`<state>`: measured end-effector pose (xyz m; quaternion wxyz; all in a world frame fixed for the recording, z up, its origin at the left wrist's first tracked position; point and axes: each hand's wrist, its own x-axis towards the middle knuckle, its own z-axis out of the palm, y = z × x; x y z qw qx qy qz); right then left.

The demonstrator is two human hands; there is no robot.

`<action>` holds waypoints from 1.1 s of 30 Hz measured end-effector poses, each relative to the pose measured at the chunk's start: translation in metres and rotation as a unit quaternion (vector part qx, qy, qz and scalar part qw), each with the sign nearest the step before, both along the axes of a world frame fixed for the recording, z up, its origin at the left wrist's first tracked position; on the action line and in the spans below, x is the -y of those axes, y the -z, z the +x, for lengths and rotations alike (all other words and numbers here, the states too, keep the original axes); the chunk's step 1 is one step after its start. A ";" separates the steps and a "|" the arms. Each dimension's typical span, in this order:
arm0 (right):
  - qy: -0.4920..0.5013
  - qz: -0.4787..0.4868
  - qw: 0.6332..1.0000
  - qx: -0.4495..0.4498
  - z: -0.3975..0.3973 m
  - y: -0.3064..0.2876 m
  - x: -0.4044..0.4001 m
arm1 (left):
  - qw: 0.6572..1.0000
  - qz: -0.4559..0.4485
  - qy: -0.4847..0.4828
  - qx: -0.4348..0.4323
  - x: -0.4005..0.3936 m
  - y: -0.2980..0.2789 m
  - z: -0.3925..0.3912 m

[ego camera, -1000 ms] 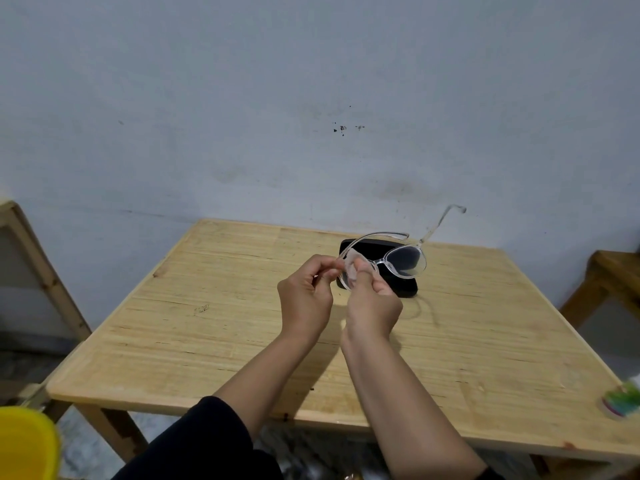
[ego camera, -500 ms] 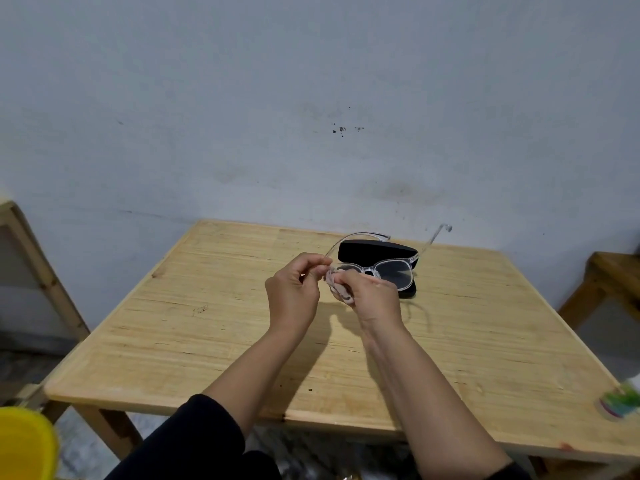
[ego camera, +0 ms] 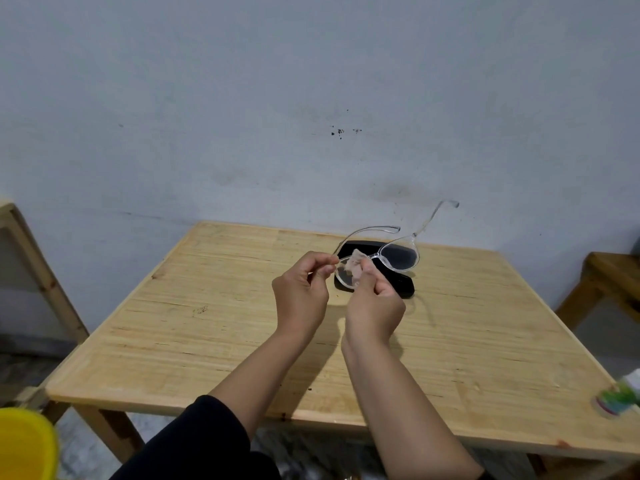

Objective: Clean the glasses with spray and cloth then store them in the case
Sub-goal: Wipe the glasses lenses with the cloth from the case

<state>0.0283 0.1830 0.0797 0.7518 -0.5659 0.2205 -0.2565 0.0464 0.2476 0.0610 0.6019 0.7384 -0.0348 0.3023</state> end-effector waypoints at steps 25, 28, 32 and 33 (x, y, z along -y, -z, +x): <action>-0.261 -0.132 0.955 -0.043 0.004 -0.003 0.023 | 1.000 -0.005 -0.018 -0.022 -0.019 -0.004 0.010; -0.184 -0.158 0.969 -0.055 0.005 0.002 0.019 | 0.999 0.010 -0.032 -0.023 -0.020 -0.003 0.013; -0.043 -0.093 0.994 -0.026 0.005 0.002 0.003 | 0.999 0.014 -0.026 -0.012 -0.008 0.000 0.007; -0.017 -0.039 0.999 -0.017 0.006 0.000 -0.001 | 1.000 0.018 -0.023 -0.007 -0.005 0.001 0.004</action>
